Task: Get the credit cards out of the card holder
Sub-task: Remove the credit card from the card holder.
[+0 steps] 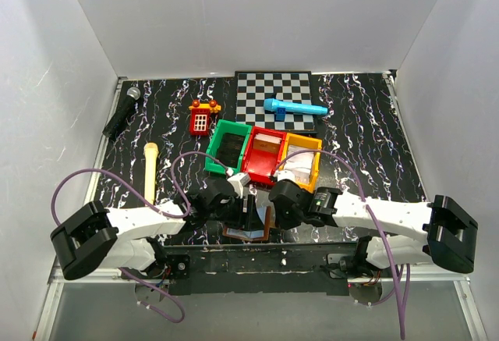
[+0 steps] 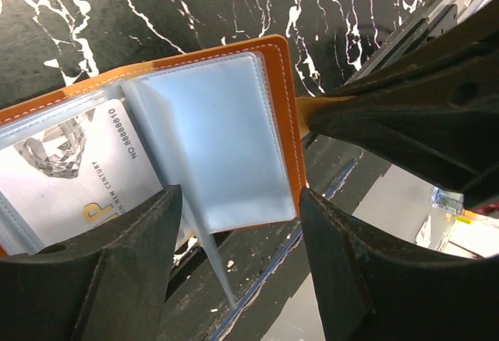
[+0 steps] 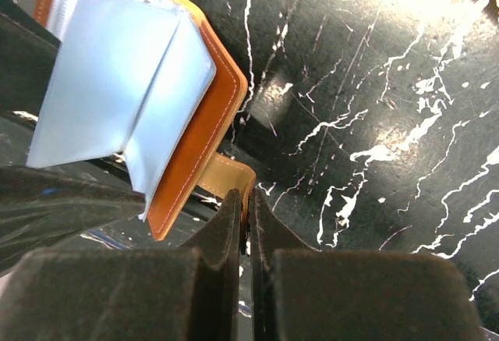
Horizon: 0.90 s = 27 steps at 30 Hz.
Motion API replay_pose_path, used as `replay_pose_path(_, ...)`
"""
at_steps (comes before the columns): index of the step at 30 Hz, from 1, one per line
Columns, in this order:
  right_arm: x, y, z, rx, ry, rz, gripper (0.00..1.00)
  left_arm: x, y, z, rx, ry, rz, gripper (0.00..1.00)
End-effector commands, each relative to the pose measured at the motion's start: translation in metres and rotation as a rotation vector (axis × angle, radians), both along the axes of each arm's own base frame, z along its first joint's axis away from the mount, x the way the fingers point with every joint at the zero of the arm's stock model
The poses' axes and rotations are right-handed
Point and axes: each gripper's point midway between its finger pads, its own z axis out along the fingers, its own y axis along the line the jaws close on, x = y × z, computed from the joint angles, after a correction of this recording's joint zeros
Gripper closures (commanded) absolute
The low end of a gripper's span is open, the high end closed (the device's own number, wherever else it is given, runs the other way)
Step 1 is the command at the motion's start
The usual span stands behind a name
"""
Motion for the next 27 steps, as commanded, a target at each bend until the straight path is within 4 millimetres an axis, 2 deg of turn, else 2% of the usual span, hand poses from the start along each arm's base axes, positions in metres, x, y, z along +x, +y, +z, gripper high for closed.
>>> replay_pose_path(1,-0.001,-0.002,-0.004,0.007,-0.005,-0.012,0.99,0.003,-0.016,0.022,-0.065,-0.051,-0.042,0.4)
replay_pose_path(6,-0.002,-0.007,-0.009,-0.011,-0.003,-0.019,0.99,0.003,-0.018,0.023,-0.067,-0.052,-0.051,0.39)
replay_pose_path(11,-0.002,-0.015,-0.015,-0.043,0.001,-0.04,0.99,0.002,-0.031,0.032,-0.083,-0.072,-0.095,0.4)
replay_pose_path(19,-0.001,-0.02,-0.019,-0.07,0.001,-0.052,0.99,-0.005,-0.048,0.024,-0.047,-0.056,-0.168,0.4)
replay_pose_path(27,-0.002,-0.033,-0.031,-0.119,0.023,-0.092,0.99,0.0,-0.035,0.03,-0.039,-0.097,-0.106,0.39)
